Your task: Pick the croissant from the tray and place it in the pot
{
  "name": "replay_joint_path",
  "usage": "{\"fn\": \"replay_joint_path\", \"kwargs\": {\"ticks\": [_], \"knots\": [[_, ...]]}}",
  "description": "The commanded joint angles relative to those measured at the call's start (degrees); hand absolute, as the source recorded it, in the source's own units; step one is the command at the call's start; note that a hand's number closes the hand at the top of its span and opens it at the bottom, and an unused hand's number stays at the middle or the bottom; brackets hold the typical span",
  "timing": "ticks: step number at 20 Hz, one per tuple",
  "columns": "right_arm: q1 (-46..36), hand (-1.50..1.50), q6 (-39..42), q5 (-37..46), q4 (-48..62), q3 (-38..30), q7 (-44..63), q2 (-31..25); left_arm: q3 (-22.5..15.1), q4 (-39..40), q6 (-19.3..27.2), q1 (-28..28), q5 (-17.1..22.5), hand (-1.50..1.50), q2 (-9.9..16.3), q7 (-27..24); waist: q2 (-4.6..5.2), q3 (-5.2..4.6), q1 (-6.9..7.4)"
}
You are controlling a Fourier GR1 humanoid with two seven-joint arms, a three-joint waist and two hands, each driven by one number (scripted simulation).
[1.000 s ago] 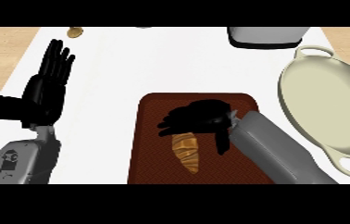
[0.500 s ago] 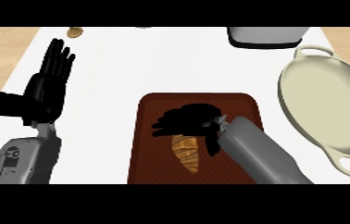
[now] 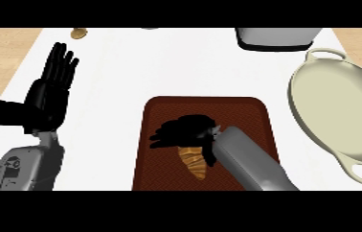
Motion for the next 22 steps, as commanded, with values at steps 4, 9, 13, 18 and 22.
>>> {"fn": "replay_joint_path", "kwargs": {"ticks": [4, 9, 13, 18, 22], "knots": [[-1.55, 1.50, -3.62, 1.62, 3.85, 3.24, -8.54, 1.87, 1.01, 2.34, 0.19, -2.23, -0.29, 0.00, -0.45, -0.51, 0.37, 0.09, 0.06], [2.85, 1.50, -9.97, 2.11, 3.23, 5.70, -9.19, 1.88, 2.12, 5.30, -2.03, -2.03, 0.47, 0.00, 0.21, -2.33, 0.40, 0.08, -0.03], [4.54, 1.50, -9.42, 1.51, -1.96, 7.95, -5.06, 1.88, 2.06, 2.05, -2.48, -0.62, 0.60, 0.00, 0.38, -1.34, 0.28, 0.08, 0.05], [6.17, 1.50, -10.62, 3.34, -10.70, 0.53, -5.64, -2.32, 2.63, 2.64, -1.13, -2.99, -0.04, 0.00, 0.82, 0.89, 0.08, 0.08, -0.99], [8.21, 1.50, -5.58, -0.19, -18.82, -4.48, -3.28, -4.20, 2.93, -1.45, -0.70, -1.91, 0.78, 0.00, 0.93, 3.76, -0.09, 0.08, -0.99]]}}
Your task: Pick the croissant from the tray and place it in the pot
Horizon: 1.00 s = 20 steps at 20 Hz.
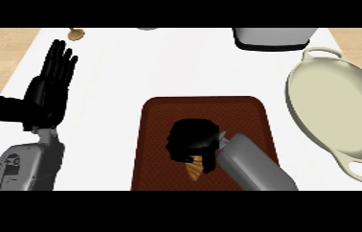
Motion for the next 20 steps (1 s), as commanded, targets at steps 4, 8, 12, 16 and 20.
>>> {"fn": "replay_joint_path", "kwargs": {"ticks": [4, 8, 12, 16, 20], "knots": [[16.71, 1.50, -4.80, 1.72, -12.60, -3.98, 19.47, -0.36, 2.74, 0.67, 0.70, 2.80, 0.12, 0.00, 1.32, -0.59, -1.02, 0.11, -4.58], [25.88, 1.50, -9.89, 3.29, -22.16, -6.20, 30.04, 1.13, 3.82, -0.40, 1.78, 3.56, -0.23, 0.00, 1.99, -0.15, -2.01, 0.09, -7.28], [31.47, 1.50, -13.22, 7.34, -36.15, -8.60, 38.85, -0.17, 4.16, -0.40, 1.30, 5.51, 0.53, 0.00, 1.46, -0.72, -1.91, -0.04, -7.27], [38.70, 1.50, -15.17, 8.62, -52.09, -11.31, 44.48, -1.11, 3.45, -2.74, 1.25, 4.70, 0.20, 0.00, 1.97, 0.65, -1.44, 0.10, -5.90], [44.44, 1.50, -13.00, 7.40, -67.62, -17.82, 48.52, -4.19, 2.21, -2.29, 0.61, 2.93, 0.61, 0.00, 1.24, 1.41, -0.49, 0.14, -3.96]]}}
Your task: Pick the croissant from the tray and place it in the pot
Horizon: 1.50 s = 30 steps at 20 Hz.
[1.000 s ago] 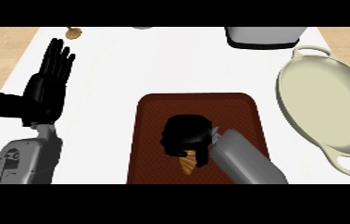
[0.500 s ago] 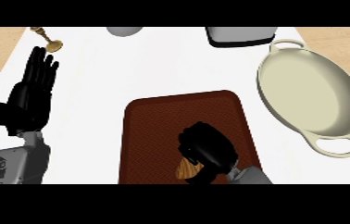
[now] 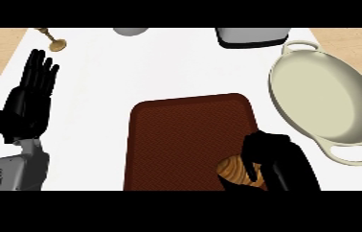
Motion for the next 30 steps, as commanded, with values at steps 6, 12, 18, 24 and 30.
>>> {"fn": "replay_joint_path", "kwargs": {"ticks": [6, 12, 18, 24, 30], "knots": [[11.50, 1.50, 5.87, -12.22, -23.89, -20.68, 5.97, -6.40, -1.77, -1.61, -1.16, -2.50, 0.44, 0.00, -0.57, 1.53, 1.32, 0.15, 4.40], [1.82, 1.50, 9.43, -26.17, -7.29, -41.68, -1.25, -14.01, -3.20, 0.27, -1.86, -2.17, -0.88, 0.00, -1.71, -1.13, 1.47, 0.15, 5.26], [-6.24, 1.50, 8.42, -33.99, 12.67, -51.24, -9.77, -19.59, -2.54, 1.81, -1.91, -2.77, -0.69, 0.00, -1.98, -1.79, 1.57, 0.15, 5.73], [-17.35, 1.50, 9.99, -34.40, 32.14, -51.91, -17.47, -28.46, -4.46, 1.25, -0.19, -4.01, -2.60, 0.00, -3.65, -0.44, 1.66, 0.14, 6.24], [-22.07, 1.50, 1.57, -31.48, 52.97, -51.83, -31.07, -29.54, -2.73, 4.22, -1.21, -5.98, -2.42, 0.00, -2.44, -1.95, 1.66, 0.15, 5.97]]}}
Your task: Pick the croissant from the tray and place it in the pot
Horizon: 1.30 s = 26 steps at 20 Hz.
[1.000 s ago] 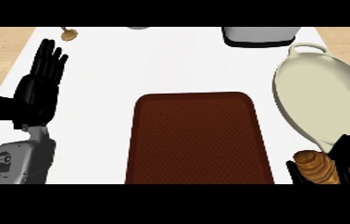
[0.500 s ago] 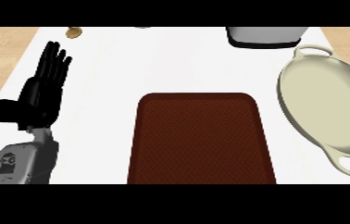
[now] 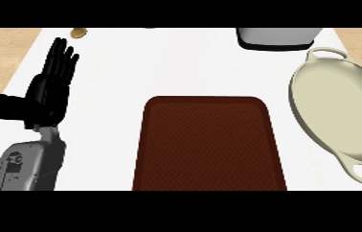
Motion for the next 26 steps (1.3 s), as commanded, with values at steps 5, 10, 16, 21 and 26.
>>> {"fn": "replay_joint_path", "kwargs": {"ticks": [5, 10, 16, 21, 26], "knots": [[-12.76, 1.50, -8.92, 8.27, 25.55, 5.26, -5.47, -1.64, -0.61, 0.40, -0.69, -0.67, -0.56, 0.00, -0.28, -0.44, 0.17, 0.02, 0.61], [-16.56, -1.50, 3.39, 4.13, 35.16, 4.51, -2.99, -3.13, -0.59, -1.87, 0.17, -1.69, 0.15, 0.00, -0.54, 2.97, 0.23, 0.07, 1.17], [-18.39, -1.50, 2.69, 5.11, 43.33, 7.40, -15.51, -1.82, -0.67, -1.15, 0.18, -0.37, -0.56, 0.00, -1.40, 0.13, 0.08, 0.04, 0.25], [-21.41, -1.50, 9.06, -2.54, 41.89, 2.64, -18.45, -2.72, 0.52, 2.36, 0.00, 1.19, -1.69, 0.00, -0.86, -3.73, -0.05, -0.02, -0.33], [-21.53, -1.50, 14.18, -9.34, 43.52, -2.30, -13.45, -2.21, -1.63, -2.87, 0.46, 4.38, -1.60, 0.00, -2.53, -0.65, -0.30, -0.04, -0.33]]}}
